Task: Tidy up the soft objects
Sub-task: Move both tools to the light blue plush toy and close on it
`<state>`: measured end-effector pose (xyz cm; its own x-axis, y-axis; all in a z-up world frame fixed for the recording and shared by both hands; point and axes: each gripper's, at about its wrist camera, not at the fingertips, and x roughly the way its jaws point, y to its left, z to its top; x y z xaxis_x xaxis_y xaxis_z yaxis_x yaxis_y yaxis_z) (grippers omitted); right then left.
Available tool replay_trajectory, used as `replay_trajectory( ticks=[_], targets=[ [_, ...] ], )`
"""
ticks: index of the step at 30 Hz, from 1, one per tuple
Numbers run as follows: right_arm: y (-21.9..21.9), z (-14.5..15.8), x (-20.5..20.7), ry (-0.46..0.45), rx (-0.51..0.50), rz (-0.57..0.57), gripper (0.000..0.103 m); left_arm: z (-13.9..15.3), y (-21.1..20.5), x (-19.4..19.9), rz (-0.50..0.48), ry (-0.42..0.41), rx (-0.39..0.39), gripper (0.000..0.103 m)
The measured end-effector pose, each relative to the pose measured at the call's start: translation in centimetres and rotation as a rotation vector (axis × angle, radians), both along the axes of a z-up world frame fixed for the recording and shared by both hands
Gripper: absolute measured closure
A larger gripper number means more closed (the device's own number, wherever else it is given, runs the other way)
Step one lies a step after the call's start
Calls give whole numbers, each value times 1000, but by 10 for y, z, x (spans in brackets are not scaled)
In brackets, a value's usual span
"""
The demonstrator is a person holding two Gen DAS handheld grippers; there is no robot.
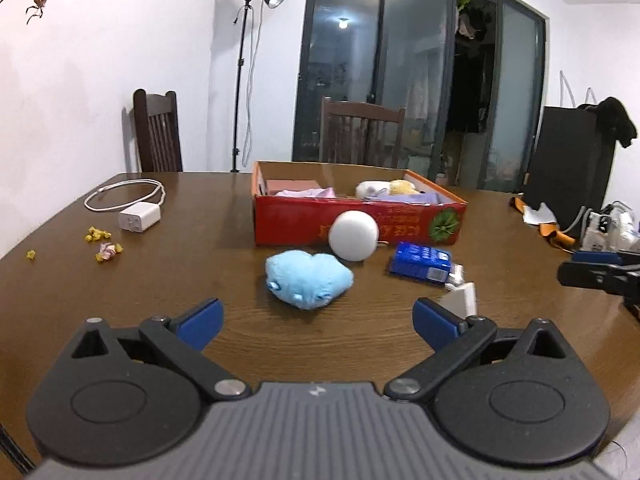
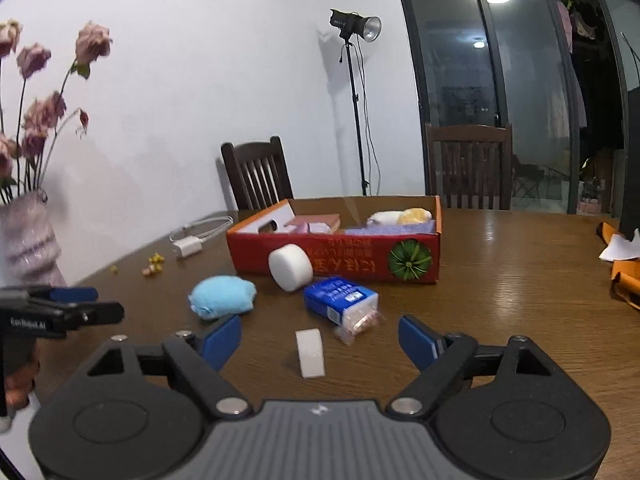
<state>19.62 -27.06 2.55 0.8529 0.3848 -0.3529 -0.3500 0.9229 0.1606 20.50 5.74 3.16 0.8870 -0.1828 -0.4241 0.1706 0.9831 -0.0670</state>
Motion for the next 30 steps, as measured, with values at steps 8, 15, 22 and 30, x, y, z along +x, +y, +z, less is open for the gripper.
replay_trajectory(
  ticks=[8, 15, 22, 30],
  targets=[
    [15, -14, 18, 37, 37, 0, 19, -14, -3, 32, -1, 33, -32, 0],
    [47, -22, 68, 94, 86, 84, 31, -28, 13, 93, 53, 108, -146, 1],
    [104, -30, 141, 192, 97, 202, 51, -39, 48, 142, 60, 192, -356, 37],
    [146, -48, 177, 253, 91, 263, 50, -61, 57, 153, 4, 268, -472, 63]
  ],
)
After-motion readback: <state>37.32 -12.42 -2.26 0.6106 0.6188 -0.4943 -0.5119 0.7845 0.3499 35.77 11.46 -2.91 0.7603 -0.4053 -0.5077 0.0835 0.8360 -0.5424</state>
